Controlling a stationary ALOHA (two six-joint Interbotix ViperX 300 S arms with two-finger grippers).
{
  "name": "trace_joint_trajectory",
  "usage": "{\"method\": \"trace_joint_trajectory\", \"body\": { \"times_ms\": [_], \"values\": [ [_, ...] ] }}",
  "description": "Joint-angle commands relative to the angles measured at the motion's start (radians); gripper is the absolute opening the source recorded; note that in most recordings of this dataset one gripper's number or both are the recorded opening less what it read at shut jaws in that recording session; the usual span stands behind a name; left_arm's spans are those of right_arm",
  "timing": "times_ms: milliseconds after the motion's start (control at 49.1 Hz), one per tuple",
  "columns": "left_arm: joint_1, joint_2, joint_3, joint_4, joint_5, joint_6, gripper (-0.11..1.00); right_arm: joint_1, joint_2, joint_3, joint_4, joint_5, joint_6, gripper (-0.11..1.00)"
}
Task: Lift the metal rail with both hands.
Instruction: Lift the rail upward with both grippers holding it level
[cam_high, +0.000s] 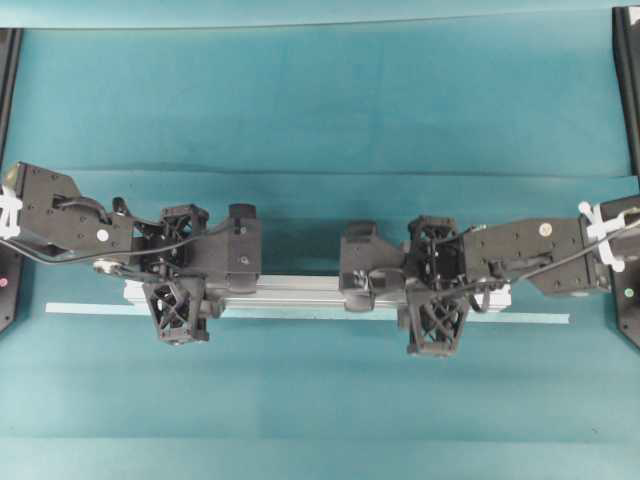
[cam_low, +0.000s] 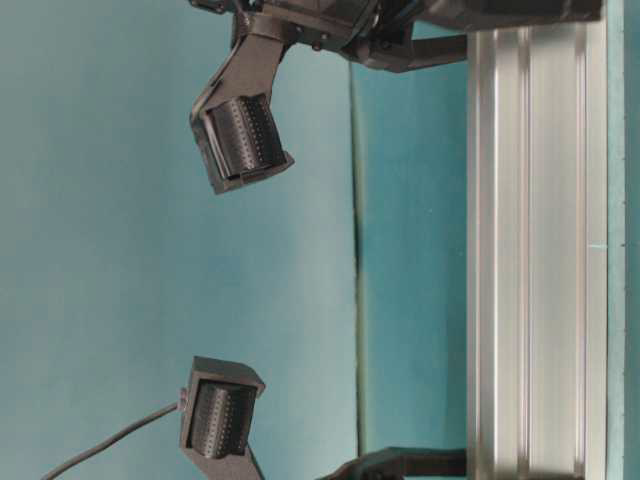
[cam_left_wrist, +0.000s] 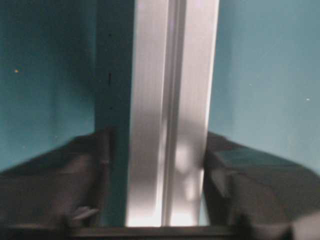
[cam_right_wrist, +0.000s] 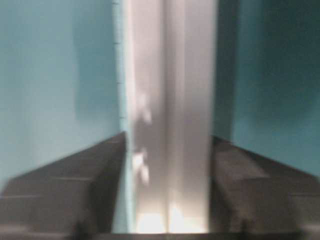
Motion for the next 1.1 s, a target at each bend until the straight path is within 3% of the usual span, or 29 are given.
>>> {"method": "trace_joint_trajectory", "body": {
  "times_ms": [0,41,570,1079],
  "values": [
    [0.002,-0.006,-0.009,0.002,-0.003,0.006,0.4,0.009,0.009,-0.006,0.005,-0.009,-0.005,0.4],
    [0.002,-0.005,-0.011,0.002,-0.002,0.006,0.36,0.009,0.009,-0.006,0.006,-0.009,-0.006,0.4],
    [0.005,-0.011,-0.015,0.002,0.005,-0.002,0.36,-0.008,0.002,-0.009,0.009,0.002,-0.006,0.4],
    [0.017,-0.146,-0.109,0.002,0.256,-0.002,0.36,-0.031,-0.132,-0.106,0.009,0.199,-0.008,0.4]
  ]
}}
